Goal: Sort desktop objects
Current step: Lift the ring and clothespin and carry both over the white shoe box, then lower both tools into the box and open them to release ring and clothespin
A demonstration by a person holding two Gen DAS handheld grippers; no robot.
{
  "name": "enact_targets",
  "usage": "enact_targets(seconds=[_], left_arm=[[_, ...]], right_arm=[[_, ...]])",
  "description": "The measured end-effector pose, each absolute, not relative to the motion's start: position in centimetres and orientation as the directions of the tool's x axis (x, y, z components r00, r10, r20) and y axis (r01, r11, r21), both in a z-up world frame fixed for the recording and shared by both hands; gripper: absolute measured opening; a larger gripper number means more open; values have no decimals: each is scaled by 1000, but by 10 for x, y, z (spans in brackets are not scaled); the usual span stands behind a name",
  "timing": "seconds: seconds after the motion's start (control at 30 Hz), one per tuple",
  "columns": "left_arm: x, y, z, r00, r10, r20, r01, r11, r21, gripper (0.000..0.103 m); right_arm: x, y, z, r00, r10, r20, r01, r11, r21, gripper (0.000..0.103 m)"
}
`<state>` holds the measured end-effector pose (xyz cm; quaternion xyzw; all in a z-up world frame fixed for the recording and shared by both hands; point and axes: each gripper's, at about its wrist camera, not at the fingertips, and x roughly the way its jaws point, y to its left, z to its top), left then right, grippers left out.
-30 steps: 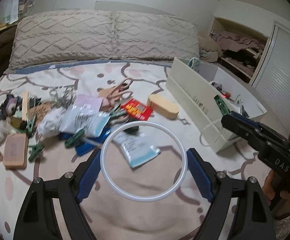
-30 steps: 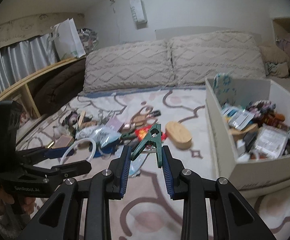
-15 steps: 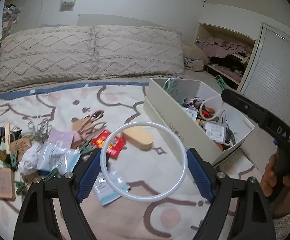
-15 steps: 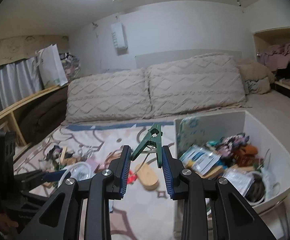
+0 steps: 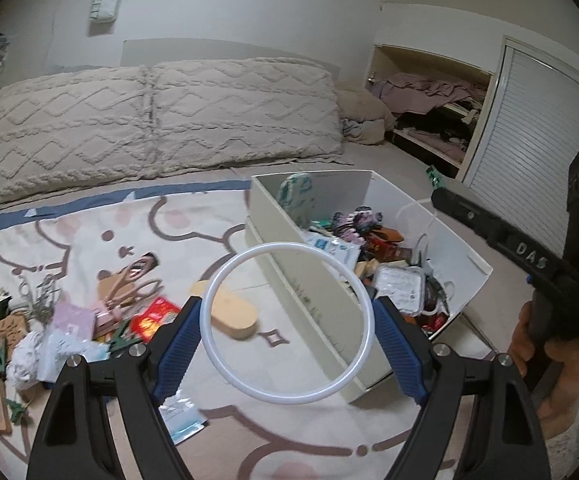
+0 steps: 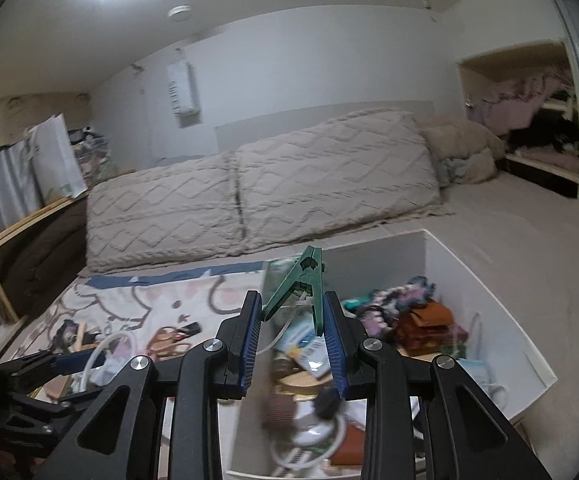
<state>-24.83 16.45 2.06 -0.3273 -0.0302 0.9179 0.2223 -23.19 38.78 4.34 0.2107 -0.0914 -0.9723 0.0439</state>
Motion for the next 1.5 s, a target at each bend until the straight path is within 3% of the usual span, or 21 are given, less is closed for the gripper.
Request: enact_targets(seconds=[0.27,0.73,1.27,1.5], left_arm=[[-256,202,28,-669,467,-578,-442,-875,-197,84],[-274,225,29,-659,461,-594,-439,-878,-193,84],[-296,265,32,-620,464,-633,-466,-867,-179,84],[-309,290,19,-567,458,-685,-483,-858,-174,84]], right_arm=[[-240,406,25,-877,-81,-474,-5,-984,177,31],[-246,389,-13,-754,-165,-636,99,-985,138,31],[-225,398,-2,-770,-166,-616,105,-985,133,31],[-216,417,2,-778,-71,-625,17,-996,91,31]])
